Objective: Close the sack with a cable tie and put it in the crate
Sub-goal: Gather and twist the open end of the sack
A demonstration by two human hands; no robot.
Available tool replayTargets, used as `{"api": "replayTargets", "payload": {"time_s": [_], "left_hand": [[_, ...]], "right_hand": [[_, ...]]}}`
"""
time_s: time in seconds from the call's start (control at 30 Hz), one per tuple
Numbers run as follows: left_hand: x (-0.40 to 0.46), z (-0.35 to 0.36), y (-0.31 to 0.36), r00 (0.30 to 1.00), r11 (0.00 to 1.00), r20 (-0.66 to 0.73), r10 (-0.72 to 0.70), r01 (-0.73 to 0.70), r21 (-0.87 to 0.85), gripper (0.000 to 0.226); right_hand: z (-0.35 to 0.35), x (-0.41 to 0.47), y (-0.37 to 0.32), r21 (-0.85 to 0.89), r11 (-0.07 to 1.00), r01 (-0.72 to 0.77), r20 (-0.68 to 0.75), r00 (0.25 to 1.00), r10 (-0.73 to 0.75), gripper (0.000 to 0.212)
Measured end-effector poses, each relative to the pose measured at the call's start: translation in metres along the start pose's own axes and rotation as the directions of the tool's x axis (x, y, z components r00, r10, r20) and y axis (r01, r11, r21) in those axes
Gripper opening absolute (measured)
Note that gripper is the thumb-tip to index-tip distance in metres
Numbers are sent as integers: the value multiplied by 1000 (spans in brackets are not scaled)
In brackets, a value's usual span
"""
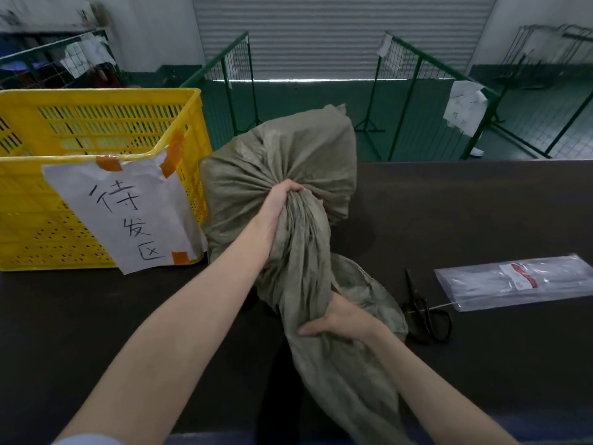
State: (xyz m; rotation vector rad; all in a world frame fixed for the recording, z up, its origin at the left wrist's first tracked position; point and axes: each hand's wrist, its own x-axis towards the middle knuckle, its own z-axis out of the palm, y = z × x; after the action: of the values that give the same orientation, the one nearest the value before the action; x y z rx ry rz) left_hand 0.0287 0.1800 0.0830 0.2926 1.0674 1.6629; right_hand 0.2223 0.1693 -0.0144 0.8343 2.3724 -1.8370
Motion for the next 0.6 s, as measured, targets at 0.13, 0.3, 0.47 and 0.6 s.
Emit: {"api": "replayTargets", "payload": {"time_s": [0.13, 0.3, 0.47, 0.6], "left_hand": [[3, -1, 24, 998, 996, -16, 53, -54, -76, 51], [2, -2, 26, 998, 998, -15, 55, -55, 26, 62], [-1, -5, 28, 1000, 999, -11, 26, -27, -30, 45], [-9, -21, 28, 999, 996, 27, -25, 28, -86, 21]], "right_hand": [[-5, 20, 5, -103, 994, -42, -132, 991, 28, 98], [-20, 37, -13, -419, 908, 15, -187, 977, -102, 118], [-14, 57, -24, -522, 847, -103, -190, 982, 2, 91], [-19, 56, -8, -458, 871, -181, -197, 975, 99, 80]]}}
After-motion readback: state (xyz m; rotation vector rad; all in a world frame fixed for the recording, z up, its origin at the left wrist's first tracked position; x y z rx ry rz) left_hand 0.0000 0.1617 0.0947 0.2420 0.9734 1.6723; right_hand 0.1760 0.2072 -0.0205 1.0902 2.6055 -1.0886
